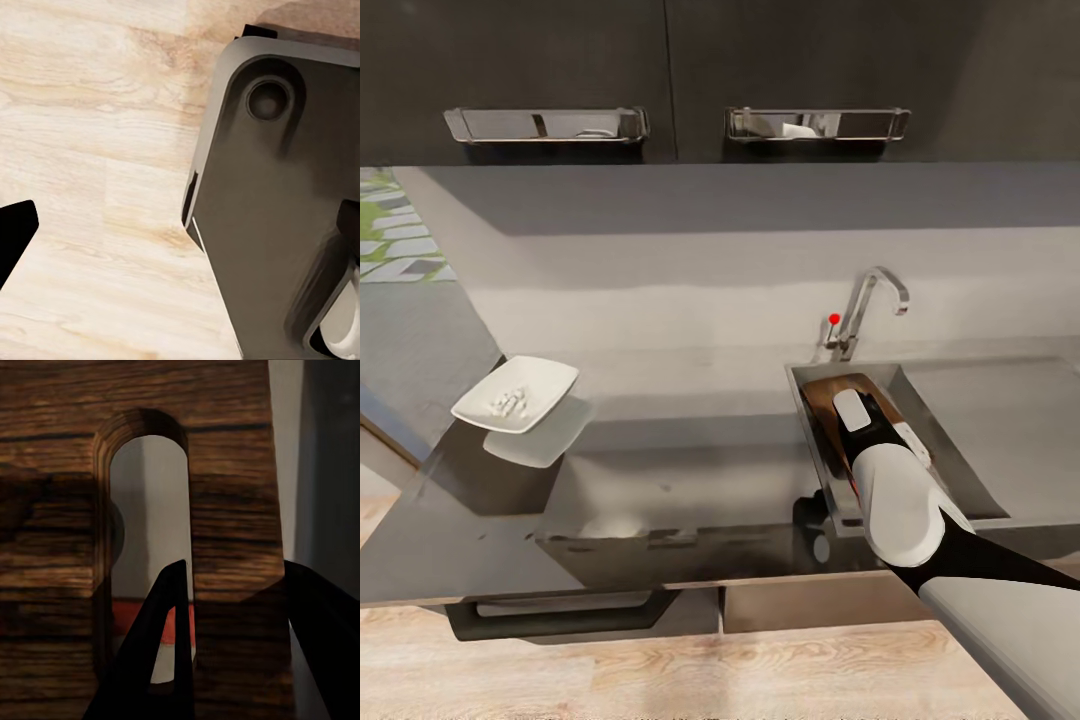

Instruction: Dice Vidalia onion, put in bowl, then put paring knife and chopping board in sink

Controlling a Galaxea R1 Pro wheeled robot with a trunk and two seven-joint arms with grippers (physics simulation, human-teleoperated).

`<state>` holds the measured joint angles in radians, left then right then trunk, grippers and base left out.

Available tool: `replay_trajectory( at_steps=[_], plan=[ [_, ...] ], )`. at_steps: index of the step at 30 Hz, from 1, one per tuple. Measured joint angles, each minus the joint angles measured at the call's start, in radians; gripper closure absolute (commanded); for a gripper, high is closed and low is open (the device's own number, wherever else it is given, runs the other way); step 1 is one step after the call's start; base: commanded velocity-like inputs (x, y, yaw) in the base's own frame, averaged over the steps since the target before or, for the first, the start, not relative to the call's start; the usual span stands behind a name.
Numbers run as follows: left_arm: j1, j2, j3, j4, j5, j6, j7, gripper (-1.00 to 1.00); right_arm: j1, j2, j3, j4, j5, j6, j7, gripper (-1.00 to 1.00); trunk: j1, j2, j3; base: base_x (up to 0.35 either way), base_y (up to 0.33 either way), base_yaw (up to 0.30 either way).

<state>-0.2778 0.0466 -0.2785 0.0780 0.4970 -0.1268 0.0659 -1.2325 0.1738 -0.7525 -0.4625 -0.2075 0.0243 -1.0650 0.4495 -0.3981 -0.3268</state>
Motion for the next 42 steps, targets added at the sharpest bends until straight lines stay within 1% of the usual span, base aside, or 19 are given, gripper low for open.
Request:
replay_trajectory(
  at_steps=[15, 42],
  plan=[
    [0.0, 0.0, 0.0, 0.0, 0.0, 0.001, 0.0, -1.0, 0.001, 0.0, 0.0, -0.008, 0.001, 0.004, 0.002, 1.0, 0.0, 0.0, -0.022, 0.0, 0.0, 0.0],
    [0.0, 0.0, 0.0, 0.0, 0.0, 0.001, 0.0, -1.0, 0.0, 0.0, 0.001, -0.003, 0.003, -0.003, -0.001, 1.0, 0.0, 0.0, -0.023, 0.0, -0.001, 0.0]
  ],
)
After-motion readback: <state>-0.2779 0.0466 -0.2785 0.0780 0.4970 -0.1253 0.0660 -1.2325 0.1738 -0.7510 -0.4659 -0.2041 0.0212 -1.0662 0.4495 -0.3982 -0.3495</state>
